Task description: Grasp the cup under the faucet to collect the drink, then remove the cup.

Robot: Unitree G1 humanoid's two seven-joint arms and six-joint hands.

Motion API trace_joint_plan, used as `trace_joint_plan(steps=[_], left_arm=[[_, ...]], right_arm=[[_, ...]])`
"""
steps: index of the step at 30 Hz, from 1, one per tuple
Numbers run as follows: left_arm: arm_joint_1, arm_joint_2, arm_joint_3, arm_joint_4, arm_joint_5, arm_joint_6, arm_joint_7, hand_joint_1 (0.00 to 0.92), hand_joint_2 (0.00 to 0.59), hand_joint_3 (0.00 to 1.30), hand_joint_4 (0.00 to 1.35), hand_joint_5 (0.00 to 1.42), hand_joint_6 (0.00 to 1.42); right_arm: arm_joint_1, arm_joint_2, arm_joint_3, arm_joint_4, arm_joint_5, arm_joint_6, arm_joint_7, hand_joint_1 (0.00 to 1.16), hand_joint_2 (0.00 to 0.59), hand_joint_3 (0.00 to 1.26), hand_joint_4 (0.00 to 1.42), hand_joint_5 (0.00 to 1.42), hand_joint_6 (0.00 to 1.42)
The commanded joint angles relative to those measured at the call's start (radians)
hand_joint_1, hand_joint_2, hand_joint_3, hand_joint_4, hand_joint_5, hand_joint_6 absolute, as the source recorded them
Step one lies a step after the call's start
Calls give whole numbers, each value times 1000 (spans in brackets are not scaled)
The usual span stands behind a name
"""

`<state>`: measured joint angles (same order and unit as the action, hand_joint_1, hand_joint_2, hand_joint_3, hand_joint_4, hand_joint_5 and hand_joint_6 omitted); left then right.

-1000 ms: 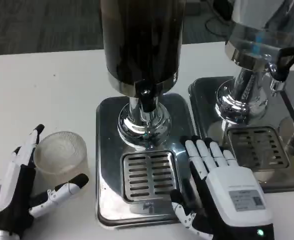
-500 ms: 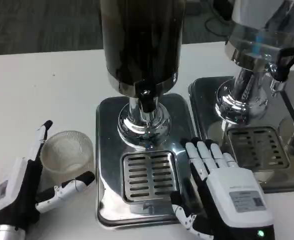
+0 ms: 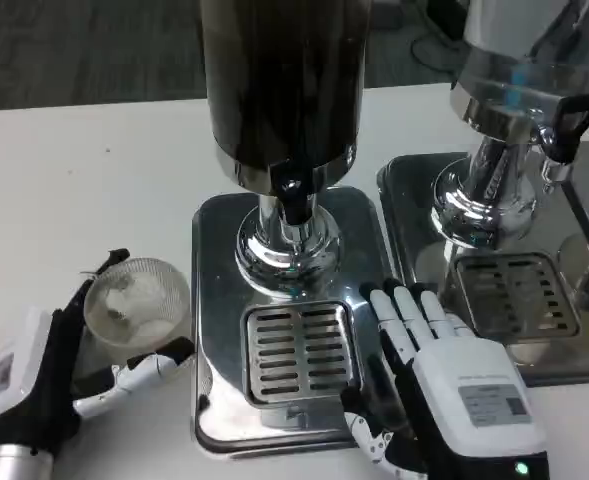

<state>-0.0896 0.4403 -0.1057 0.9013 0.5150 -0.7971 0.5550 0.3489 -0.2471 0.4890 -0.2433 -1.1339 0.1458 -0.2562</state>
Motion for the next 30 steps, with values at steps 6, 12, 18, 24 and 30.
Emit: trace_joint_plan(steps=[6,12,18,24,30], left_arm=[[7,3,-25,23,21,-13,60,512,89,411,527,755,922],[14,5,-34,13,31,-12,108,525,81,425,546,760,949],[27,3,-33,-20,76,2,202,562,79,432,551,759,962],[29,-2,-32,-25,86,5,224,571,78,432,551,760,965],[39,3,-27,-85,94,-2,240,576,76,427,547,749,960]], right_arm=[[1,0,-8,-10,7,5,8,475,406,35,0,0,137],[3,-2,-7,-12,6,3,9,475,409,35,0,0,140],[1,-5,-9,-12,8,1,13,475,409,35,0,0,143],[-2,-6,-10,-12,4,1,11,475,407,35,0,0,145],[0,-11,-14,-17,3,3,17,475,406,35,0,0,146]])
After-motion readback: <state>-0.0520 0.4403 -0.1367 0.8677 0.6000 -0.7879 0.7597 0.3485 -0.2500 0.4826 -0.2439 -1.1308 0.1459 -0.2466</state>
